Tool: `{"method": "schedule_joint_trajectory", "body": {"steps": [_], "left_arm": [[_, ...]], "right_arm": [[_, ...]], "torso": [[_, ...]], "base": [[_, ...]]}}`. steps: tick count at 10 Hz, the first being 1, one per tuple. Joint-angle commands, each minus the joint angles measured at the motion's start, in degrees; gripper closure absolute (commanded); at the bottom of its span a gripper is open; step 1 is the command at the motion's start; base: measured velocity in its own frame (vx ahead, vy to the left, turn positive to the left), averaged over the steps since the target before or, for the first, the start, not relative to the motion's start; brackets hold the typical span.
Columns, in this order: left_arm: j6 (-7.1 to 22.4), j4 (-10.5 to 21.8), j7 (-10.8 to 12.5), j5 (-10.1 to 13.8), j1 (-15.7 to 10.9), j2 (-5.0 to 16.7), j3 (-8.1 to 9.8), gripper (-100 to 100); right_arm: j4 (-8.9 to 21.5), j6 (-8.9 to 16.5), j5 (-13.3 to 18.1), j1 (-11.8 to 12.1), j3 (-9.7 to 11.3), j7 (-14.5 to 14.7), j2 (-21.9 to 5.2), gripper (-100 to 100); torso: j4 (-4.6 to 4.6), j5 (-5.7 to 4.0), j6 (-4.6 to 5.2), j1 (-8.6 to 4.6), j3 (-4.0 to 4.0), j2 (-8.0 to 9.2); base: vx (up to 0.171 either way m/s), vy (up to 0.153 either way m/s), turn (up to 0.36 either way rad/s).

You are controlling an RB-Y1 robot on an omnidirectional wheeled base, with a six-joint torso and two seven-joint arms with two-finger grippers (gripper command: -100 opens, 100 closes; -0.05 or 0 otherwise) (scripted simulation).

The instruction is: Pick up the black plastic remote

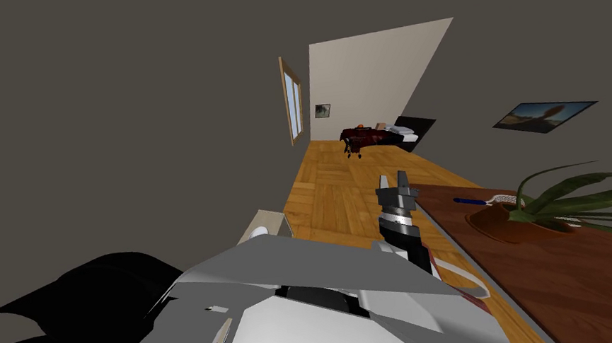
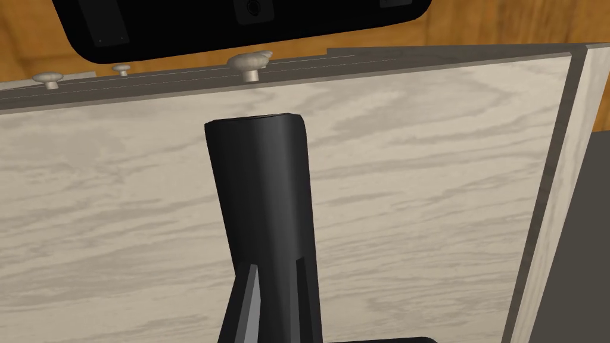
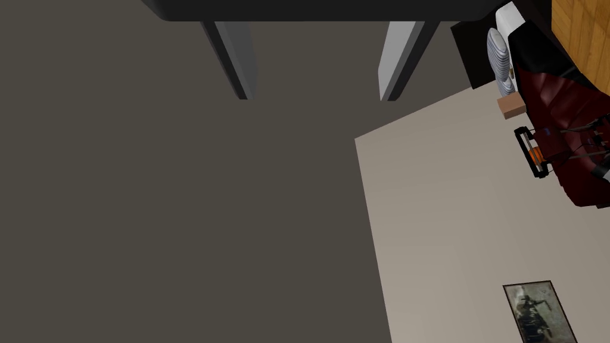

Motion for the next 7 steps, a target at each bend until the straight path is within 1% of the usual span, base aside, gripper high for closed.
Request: {"method": "schedule_joint_trajectory", "body": {"steps": [1, 2, 3, 5, 6, 7], "left_arm": [[0.0, 0.0, 0.0, 0.0, 0.0, 0.0, 0.00, 0], [0.7, -1.5, -0.2, 1.1, 0.8, 1.7, 0.12, 100], [0.9, -2.0, -0.1, 1.5, 1.0, 2.2, 0.20, 100], [1.8, -4.3, 0.0, 2.7, 2.0, 4.3, 0.54, 100], [1.6, -3.8, 0.1, 2.2, 1.8, 3.7, 0.50, 100], [1.7, -4.0, 0.1, 2.3, 1.9, 3.8, 0.53, 0]], "right_arm": [[0.0, 0.0, 0.0, 0.0, 0.0, 0.0, 0.0, 0], [0.0, 0.0, 0.0, 0.0, 0.0, 0.0, 0.0, 0], [0.0, 0.0, 0.0, 0.0, 0.0, 0.0, 0.0, 0], [0.0, 0.0, 0.0, 0.0, 0.0, 0.0, 0.0, 0], [0.0, 0.0, 0.0, 0.0, 0.0, 0.0, 0.0, 0], [0.0, 0.0, 0.0, 0.0, 0.0, 0.0, 0.0, 0]], "torso": [[0.00, 0.00, 0.00, 0.00, 0.00, 0.00], [0.00, 0.00, 0.00, 0.00, 0.00, 0.00], [-0.02, -0.03, -0.01, -0.07, -0.02, -0.03], [-0.02, -0.06, 0.01, -0.15, -0.03, -0.05], [-0.02, -0.05, 0.01, -0.16, -0.04, -0.06], [-0.02, -0.02, 0.02, -0.09, -0.03, -0.04]], "base": [[0.000, 0.000, 0.000], [0.014, -0.025, 0.039], [0.018, -0.040, 0.039], [0.014, -0.035, 0.026], [0.008, -0.015, 0.008], [0.000, 0.000, 0.000]]}}
